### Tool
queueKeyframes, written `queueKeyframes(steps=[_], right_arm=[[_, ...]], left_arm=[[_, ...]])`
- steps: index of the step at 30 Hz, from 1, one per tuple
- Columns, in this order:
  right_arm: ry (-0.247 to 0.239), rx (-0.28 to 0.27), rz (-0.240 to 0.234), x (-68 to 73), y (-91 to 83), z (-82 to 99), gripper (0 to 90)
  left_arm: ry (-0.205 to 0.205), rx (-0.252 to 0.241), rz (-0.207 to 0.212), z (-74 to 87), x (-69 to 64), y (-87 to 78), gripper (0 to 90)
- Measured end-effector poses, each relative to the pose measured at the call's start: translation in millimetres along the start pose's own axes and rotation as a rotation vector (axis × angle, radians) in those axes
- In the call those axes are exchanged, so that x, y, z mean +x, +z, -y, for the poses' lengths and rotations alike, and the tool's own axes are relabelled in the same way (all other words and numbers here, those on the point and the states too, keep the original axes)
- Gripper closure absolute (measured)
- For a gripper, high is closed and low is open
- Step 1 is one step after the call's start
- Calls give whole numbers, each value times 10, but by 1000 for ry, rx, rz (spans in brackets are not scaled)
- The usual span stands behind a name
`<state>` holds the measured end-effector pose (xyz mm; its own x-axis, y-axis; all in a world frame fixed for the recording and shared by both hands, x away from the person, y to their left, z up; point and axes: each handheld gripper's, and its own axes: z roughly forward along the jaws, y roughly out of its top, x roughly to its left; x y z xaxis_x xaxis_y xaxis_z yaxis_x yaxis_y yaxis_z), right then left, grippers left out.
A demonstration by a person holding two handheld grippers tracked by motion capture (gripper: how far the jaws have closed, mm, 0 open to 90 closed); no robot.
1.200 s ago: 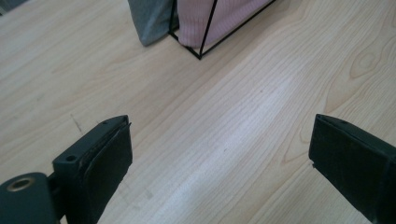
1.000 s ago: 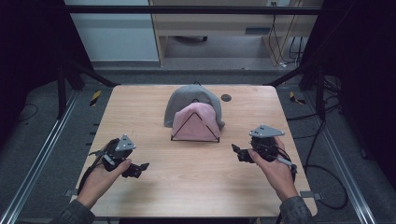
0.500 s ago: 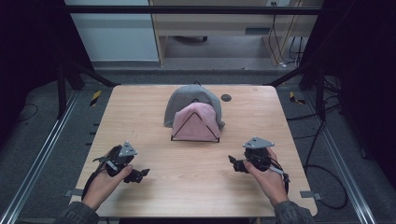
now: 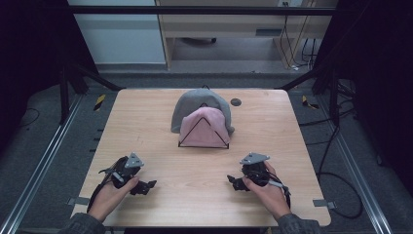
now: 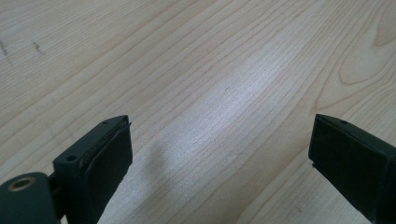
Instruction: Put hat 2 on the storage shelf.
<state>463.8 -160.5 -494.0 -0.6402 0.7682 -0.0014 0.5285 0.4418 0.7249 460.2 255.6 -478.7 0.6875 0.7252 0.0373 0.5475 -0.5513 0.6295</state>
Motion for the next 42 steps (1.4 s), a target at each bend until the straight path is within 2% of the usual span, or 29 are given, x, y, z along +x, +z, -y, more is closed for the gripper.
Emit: queueKeyframes(steps=[7, 10, 18, 21, 25, 30, 31, 35, 42], right_arm=[[1, -7, -16, 58, 62, -4, 123], [0, 2, -20, 97, 130, -5, 113], [-3, 2, -11, 167, 220, 0, 93], [-2, -4, -4, 192, 233, 5, 80], [1, -15, 0, 216, 247, 8, 71], [3, -13, -6, 250, 262, -6, 63], [-10, -12, 0, 250, 268, -7, 57], [-10, -13, 3, 260, 272, -7, 53], [-11, -12, 4, 261, 272, -7, 53]], left_arm=[[-12, -30, 13, 35, 30, 32, 55], [-15, -42, 31, 54, 38, 60, 45], [-31, -8, 57, 76, 24, 167, 28], [1, 1, 29, 81, -38, 214, 4], [5, -18, 31, 103, -66, 218, 0], [13, -16, 33, 106, -68, 212, 0], [18, -16, 37, 109, -66, 210, 0], [32, -11, 52, 126, -55, 192, 0], [34, -16, 54, 139, -51, 187, 0]])
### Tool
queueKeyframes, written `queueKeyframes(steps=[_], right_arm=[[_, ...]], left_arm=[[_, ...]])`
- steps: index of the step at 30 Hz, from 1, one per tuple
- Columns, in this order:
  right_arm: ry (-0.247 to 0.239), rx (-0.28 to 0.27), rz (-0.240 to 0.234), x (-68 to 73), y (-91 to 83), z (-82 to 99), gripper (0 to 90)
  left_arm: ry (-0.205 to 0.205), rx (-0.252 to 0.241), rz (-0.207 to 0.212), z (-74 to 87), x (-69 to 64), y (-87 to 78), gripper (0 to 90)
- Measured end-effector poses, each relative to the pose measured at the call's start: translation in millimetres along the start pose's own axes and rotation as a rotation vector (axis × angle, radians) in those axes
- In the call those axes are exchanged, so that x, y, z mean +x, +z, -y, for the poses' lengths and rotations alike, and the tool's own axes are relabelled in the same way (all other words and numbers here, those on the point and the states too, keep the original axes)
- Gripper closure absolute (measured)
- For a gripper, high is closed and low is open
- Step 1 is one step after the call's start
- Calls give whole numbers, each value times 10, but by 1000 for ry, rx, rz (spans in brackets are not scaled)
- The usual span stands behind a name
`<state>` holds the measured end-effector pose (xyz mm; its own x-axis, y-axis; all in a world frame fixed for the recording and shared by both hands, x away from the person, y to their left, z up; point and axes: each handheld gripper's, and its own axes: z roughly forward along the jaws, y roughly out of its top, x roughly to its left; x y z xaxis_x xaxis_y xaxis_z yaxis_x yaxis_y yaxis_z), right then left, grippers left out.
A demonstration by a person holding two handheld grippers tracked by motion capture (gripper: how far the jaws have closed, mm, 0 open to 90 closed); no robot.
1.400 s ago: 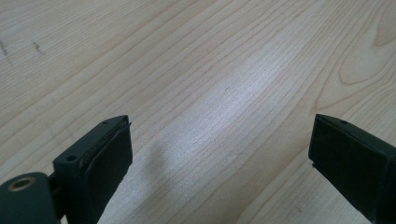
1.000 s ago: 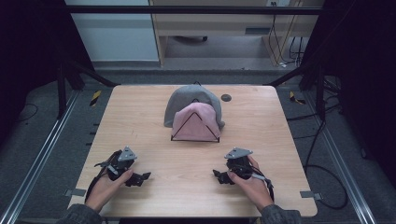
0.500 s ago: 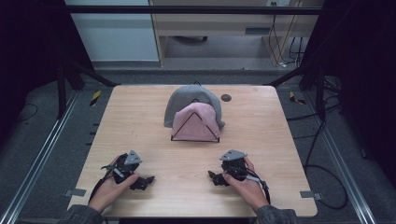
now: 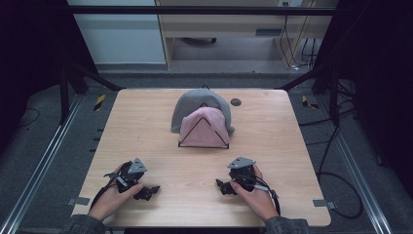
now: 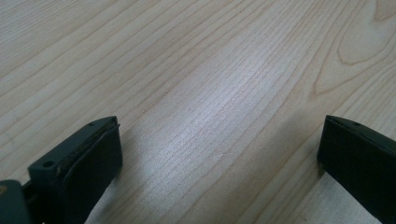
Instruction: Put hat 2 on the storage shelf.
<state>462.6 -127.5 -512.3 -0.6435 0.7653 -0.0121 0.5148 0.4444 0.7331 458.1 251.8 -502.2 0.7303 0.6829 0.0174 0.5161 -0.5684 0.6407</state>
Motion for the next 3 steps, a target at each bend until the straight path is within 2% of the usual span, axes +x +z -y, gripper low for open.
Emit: queueKeyframes(steps=[3], right_arm=[[-1, 0, -1, 0, -1, 1, 52]], left_arm=[[-1, -1, 0, 4, 0, -2, 0]])
